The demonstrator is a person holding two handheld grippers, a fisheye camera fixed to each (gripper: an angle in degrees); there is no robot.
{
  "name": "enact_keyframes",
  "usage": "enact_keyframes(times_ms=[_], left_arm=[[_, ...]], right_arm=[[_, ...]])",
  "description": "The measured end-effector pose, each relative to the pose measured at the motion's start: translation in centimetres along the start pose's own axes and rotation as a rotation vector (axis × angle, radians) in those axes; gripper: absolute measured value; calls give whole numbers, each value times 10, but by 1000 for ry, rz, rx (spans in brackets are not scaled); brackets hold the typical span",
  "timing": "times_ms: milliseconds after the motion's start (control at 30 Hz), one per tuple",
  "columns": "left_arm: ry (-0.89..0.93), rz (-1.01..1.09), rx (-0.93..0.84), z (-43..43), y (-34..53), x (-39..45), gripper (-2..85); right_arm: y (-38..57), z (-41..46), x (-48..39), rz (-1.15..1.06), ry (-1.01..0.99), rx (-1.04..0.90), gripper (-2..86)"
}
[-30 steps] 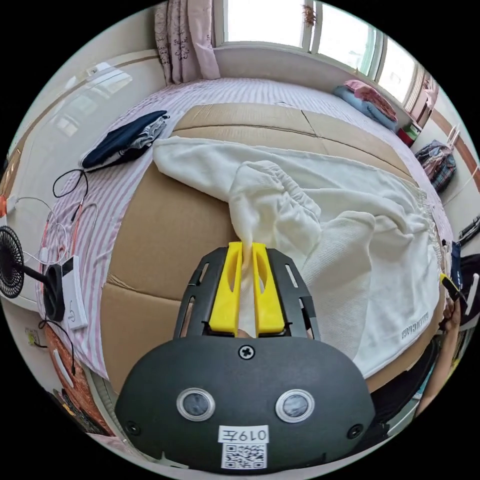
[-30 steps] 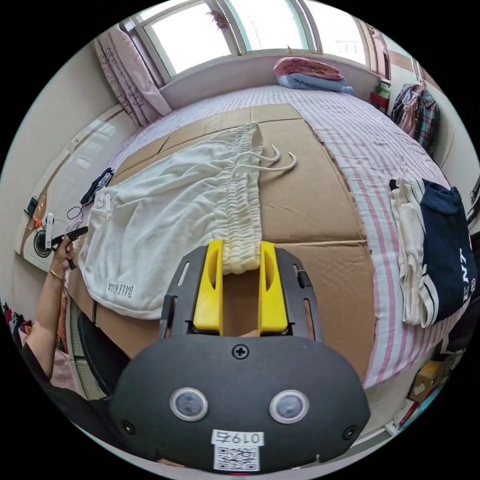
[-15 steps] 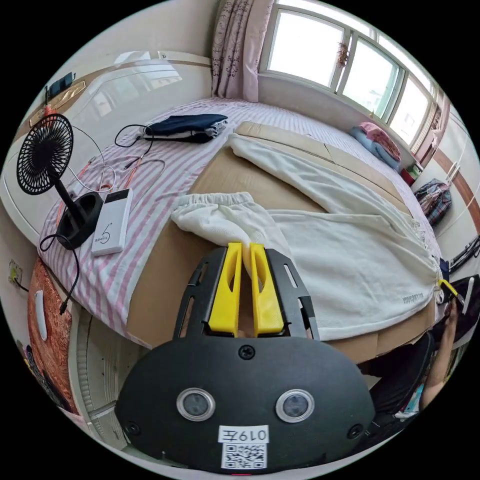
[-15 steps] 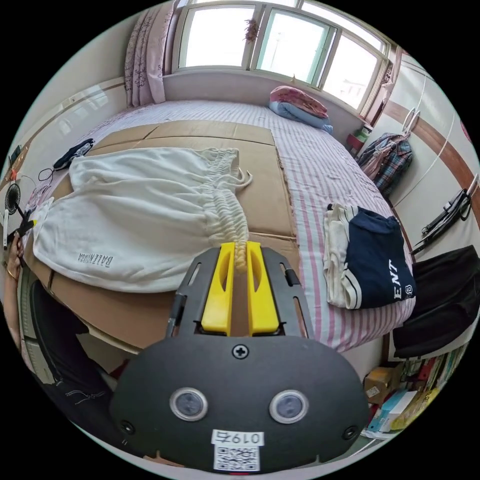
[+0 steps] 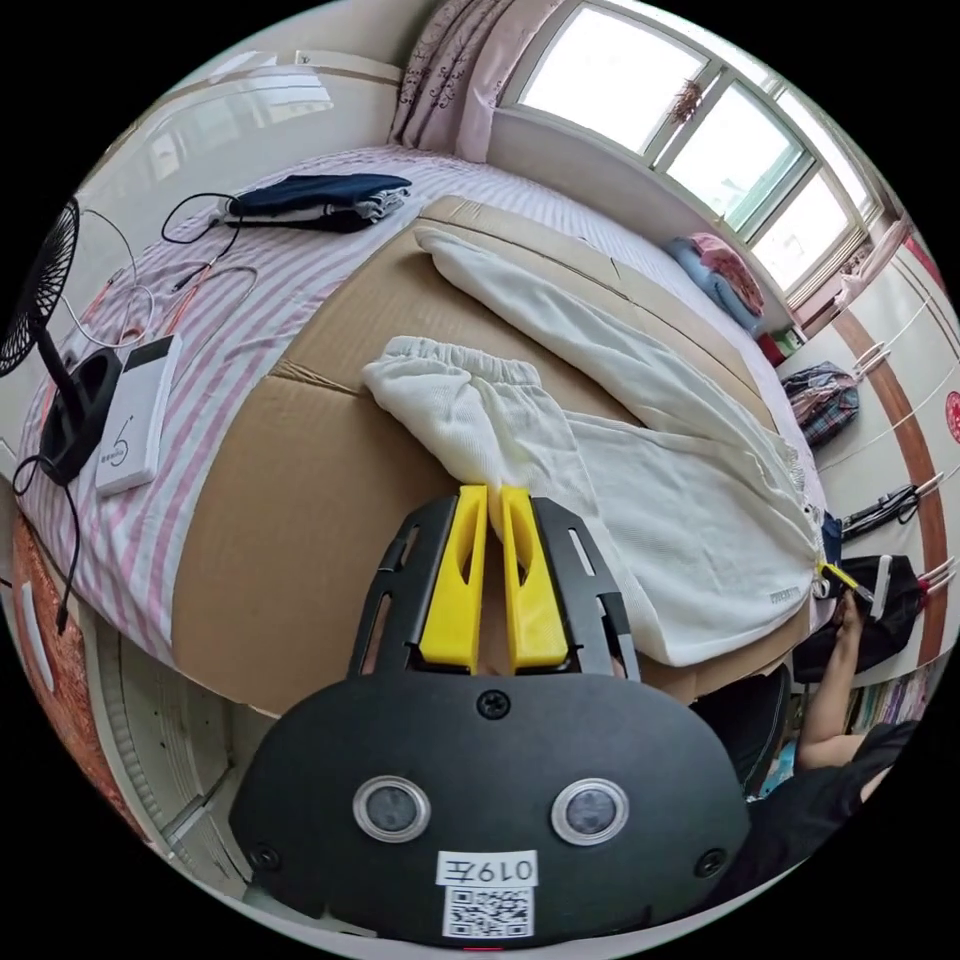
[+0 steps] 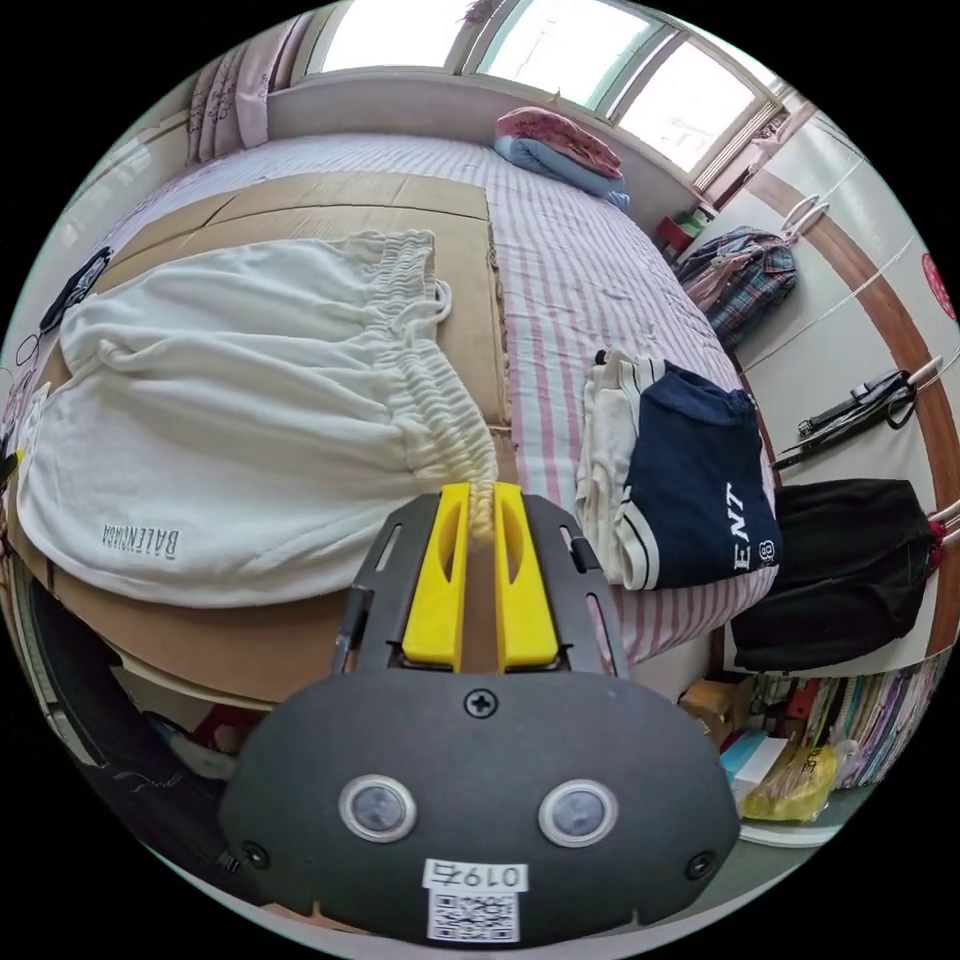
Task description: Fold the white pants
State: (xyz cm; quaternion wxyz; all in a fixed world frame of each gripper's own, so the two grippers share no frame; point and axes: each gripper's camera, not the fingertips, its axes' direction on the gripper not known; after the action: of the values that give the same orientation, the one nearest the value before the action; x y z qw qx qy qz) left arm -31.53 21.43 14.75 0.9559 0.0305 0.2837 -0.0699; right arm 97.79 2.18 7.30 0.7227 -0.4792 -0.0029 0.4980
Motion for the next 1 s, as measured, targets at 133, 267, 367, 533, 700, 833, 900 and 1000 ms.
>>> enact_keyframes(times_ms=[133, 267, 367, 533, 700, 833, 900, 1000], left_arm=[[-77, -84, -29, -6, 10, 1, 18], [-104, -177, 31, -23, 35, -7, 21], [-266, -274, 138, -52, 67, -8, 28], [-148, -53, 313, -100, 93, 61, 77], [-169, 88, 150, -59, 71, 122, 108], [-432, 190, 39, -19, 61, 165, 101], [-477, 223, 60, -16, 64, 176, 87], [-403, 143, 51, -24, 65, 173, 44]], right_arm=[[8, 8, 1, -20, -26, -4, 47], [30, 20, 2, -49, -29, 68, 48], [50, 29, 3, -36, -45, 89, 49], [71, 41, 5, -27, -68, 89, 51], [98, 64, 18, 90, -58, 125, 70], [117, 70, 27, 119, -79, 213, 55], [129, 75, 31, 155, -10, 244, 11], [152, 72, 33, 188, 76, 337, -5]])
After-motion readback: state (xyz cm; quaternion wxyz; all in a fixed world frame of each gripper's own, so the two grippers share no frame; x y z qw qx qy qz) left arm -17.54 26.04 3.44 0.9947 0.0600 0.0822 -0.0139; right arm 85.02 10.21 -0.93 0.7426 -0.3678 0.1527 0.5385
